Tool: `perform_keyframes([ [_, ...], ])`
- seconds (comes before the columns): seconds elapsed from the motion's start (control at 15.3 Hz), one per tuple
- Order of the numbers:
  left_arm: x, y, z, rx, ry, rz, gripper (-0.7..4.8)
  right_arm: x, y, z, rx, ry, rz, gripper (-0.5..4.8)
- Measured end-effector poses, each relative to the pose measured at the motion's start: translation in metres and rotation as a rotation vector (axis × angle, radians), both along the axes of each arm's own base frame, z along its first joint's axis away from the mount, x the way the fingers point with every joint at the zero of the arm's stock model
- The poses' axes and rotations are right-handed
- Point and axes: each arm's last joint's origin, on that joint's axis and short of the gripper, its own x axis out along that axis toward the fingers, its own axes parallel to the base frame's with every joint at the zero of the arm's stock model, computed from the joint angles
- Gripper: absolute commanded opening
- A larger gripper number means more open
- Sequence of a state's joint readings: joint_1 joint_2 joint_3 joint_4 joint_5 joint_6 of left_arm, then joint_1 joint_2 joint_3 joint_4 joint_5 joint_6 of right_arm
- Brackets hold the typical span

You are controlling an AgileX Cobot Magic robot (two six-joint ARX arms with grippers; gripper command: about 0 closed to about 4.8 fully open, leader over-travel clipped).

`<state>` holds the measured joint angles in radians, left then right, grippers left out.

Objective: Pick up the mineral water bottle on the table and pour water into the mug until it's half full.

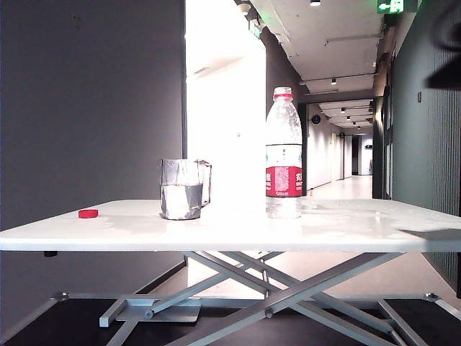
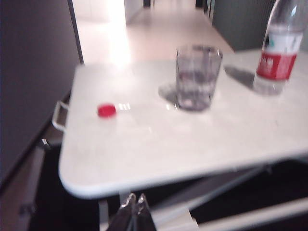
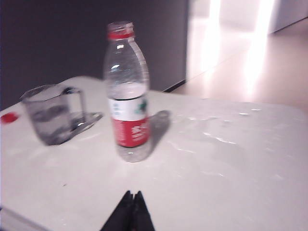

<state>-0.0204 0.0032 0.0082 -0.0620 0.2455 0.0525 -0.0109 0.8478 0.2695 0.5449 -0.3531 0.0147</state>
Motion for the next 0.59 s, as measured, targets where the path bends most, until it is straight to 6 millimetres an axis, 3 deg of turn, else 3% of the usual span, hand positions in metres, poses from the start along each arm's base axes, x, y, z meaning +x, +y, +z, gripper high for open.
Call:
perform_keyframes([
  [0.26, 0.000, 0.001, 0.005, 0.000, -0.055, 0.050, -0.05, -0.033, -0.001, -0.018, 0.043, -0.043, -0.141, -0.05],
  [0.59, 0.001, 0.002, 0.007, 0.000, -0.070, 0.086, -0.05, -0.063, 0.000, -0.020, -0.031, -0.046, -0.271, -0.05],
])
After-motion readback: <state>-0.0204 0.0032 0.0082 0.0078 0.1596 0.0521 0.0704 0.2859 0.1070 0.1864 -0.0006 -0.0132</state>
